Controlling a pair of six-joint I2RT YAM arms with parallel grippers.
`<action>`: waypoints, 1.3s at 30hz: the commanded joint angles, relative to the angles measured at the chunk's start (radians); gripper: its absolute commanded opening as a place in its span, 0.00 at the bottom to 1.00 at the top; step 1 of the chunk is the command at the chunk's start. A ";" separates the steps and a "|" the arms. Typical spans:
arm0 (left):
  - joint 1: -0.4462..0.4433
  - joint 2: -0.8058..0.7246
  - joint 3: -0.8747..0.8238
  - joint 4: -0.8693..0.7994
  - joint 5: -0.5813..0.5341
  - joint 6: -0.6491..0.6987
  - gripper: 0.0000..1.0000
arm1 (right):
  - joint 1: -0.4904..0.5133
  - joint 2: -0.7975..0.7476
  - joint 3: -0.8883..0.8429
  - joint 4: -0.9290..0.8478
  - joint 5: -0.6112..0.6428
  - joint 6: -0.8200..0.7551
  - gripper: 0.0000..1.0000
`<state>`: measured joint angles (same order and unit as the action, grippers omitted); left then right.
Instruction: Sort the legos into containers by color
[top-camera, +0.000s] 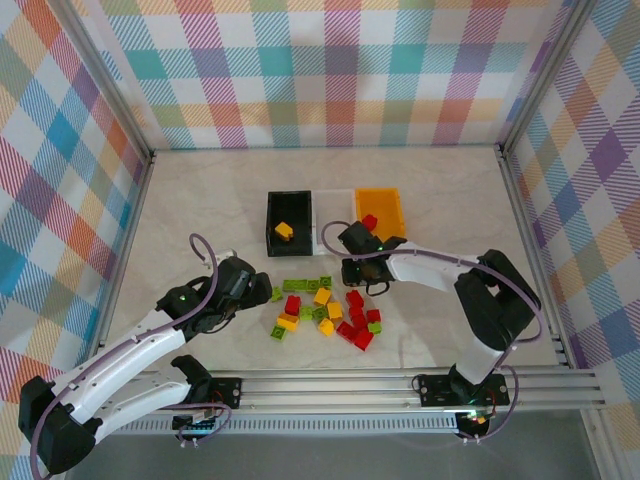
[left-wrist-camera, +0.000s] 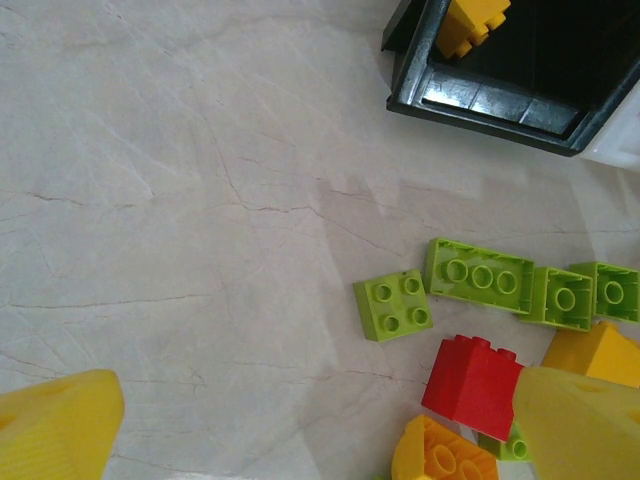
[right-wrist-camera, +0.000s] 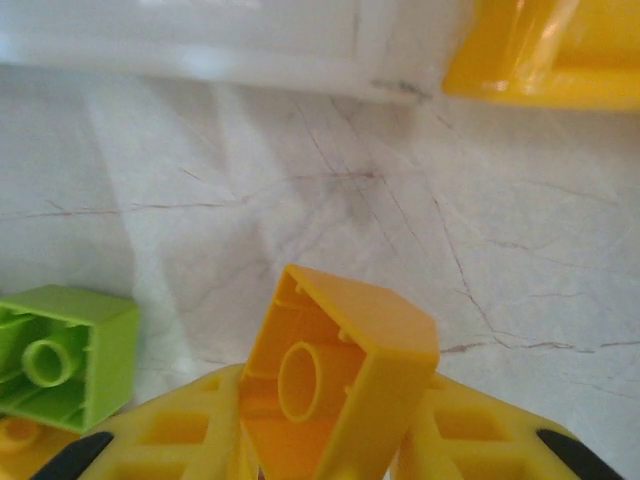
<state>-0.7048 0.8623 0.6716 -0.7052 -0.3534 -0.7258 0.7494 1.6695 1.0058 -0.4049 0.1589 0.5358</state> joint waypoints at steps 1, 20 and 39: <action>-0.001 -0.013 -0.001 -0.019 -0.021 -0.006 1.00 | 0.006 -0.071 0.075 0.009 -0.055 -0.041 0.28; -0.001 -0.009 -0.005 -0.056 0.064 0.004 1.00 | 0.021 0.489 0.860 -0.052 -0.213 -0.076 0.36; -0.282 0.300 -0.027 0.081 0.235 0.029 0.90 | 0.005 -0.033 0.244 0.138 -0.128 -0.005 0.78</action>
<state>-0.9226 1.1103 0.6628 -0.6403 -0.1368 -0.6895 0.7593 1.7065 1.3399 -0.3012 -0.0074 0.5034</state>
